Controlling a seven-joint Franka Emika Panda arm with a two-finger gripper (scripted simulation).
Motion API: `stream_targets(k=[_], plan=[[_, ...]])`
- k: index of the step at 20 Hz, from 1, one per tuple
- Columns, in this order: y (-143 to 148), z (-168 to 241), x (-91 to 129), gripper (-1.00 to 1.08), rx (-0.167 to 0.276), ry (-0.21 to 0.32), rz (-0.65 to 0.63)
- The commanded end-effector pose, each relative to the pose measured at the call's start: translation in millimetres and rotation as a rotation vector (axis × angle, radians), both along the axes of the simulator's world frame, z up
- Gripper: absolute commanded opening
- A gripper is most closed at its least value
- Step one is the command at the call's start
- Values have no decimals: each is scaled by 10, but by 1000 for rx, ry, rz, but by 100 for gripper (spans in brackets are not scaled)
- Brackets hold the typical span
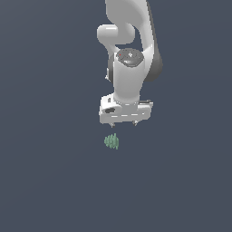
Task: Pick up the object and move it to a goal position.
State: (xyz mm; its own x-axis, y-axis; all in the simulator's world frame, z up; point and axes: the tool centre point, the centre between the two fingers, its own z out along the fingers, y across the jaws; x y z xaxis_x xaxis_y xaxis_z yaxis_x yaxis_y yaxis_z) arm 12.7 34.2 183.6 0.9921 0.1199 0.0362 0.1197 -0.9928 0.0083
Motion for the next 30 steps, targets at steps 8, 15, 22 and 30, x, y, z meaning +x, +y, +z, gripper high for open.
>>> stream_targets(k=[8,15,22,30], plan=[[-140,-195,43,100,4,9,-43],[-438,-616,99,100,8,28,-135],[-579,-812,109,100,7,36,-177],[-576,-949,101,100,7,37,-176]])
